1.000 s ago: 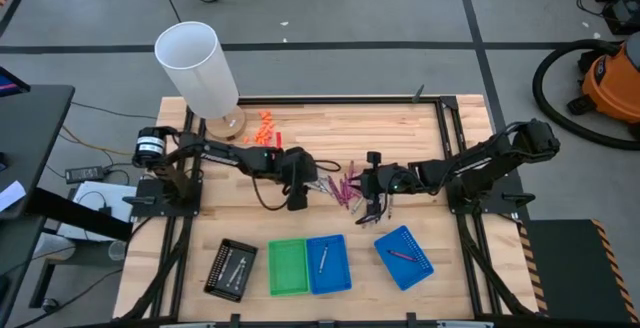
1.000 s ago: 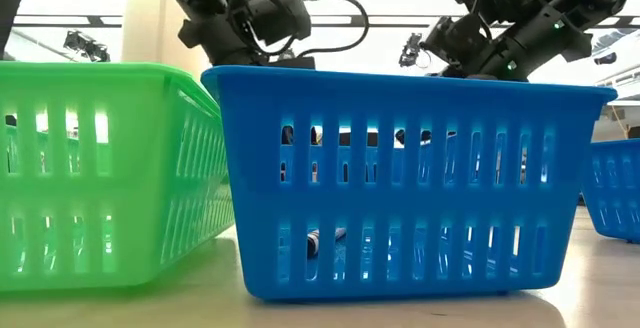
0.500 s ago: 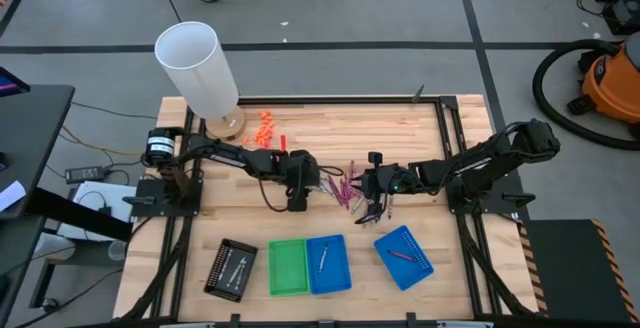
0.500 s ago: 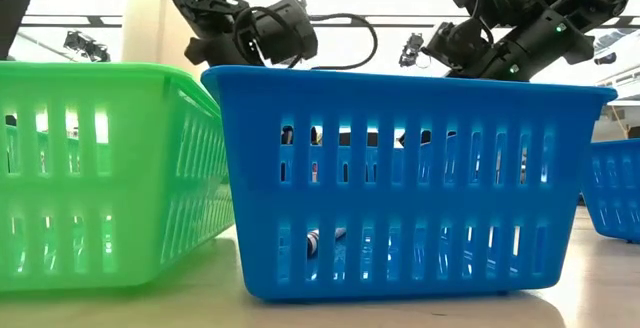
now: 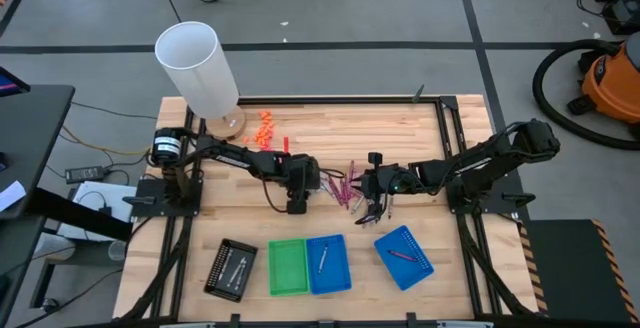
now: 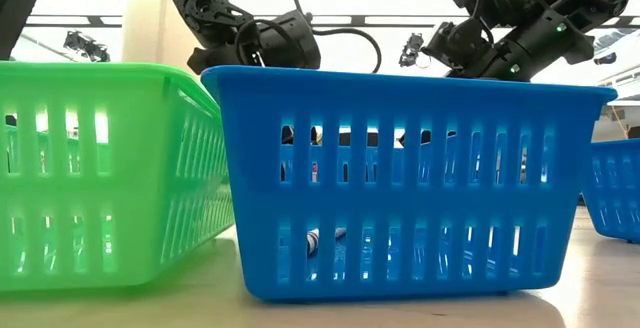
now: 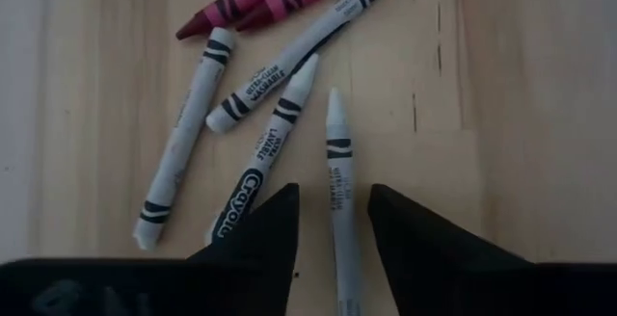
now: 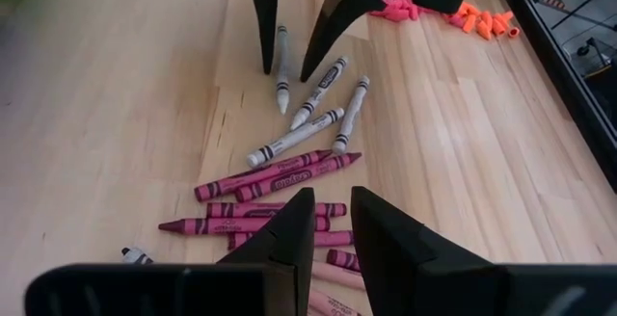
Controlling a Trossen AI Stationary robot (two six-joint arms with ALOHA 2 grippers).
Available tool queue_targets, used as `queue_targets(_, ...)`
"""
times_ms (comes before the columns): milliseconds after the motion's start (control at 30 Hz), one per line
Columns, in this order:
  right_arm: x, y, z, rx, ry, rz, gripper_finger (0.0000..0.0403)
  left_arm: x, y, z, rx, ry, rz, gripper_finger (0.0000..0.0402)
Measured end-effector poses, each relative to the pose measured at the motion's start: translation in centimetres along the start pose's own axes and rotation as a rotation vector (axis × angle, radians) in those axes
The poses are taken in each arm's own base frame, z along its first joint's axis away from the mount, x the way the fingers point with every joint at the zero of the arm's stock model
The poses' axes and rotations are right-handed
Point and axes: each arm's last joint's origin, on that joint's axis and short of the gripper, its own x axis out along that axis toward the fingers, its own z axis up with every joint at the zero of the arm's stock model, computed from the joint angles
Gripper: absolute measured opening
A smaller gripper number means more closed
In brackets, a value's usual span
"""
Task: Sort crayons
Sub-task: Put the white crayon into the black bin
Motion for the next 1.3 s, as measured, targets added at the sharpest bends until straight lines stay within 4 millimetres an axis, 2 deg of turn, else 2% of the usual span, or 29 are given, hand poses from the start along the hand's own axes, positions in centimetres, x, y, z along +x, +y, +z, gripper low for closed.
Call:
queue_targets(367, 0.0, 0.0, 0.0, 0.003, 0.000, 0.003, 0.0082, -0.1, -0.3, -0.2, -0.043, 0.024, -0.051, 0.0022)
queue_targets(500, 0.0, 0.0, 0.0, 0.006, 0.001, 0.006, 0.0082, -0.8, -0.7, -0.2, -0.098, 0.053, -0.075, 0.0013)
queue_targets(667, 0.0, 0.0, 0.0, 0.006, 0.002, 0.006, 0.0082, -4.0, -2.2, 0.9, -0.200, 0.022, -0.106, 0.0019)
queue_targets(933, 0.0, 0.0, 0.0, 0.015, -0.004, 0.013, 0.0082, -8.3, -6.2, 0.4, -0.427, 0.075, -0.151, 0.0020)
queue_targets(1300, -0.1, 0.3, 0.1, 0.025, -0.015, 0.029, 0.0082, -11.5, -13.3, -1.5, -0.585, 0.124, -0.128, 0.0020)
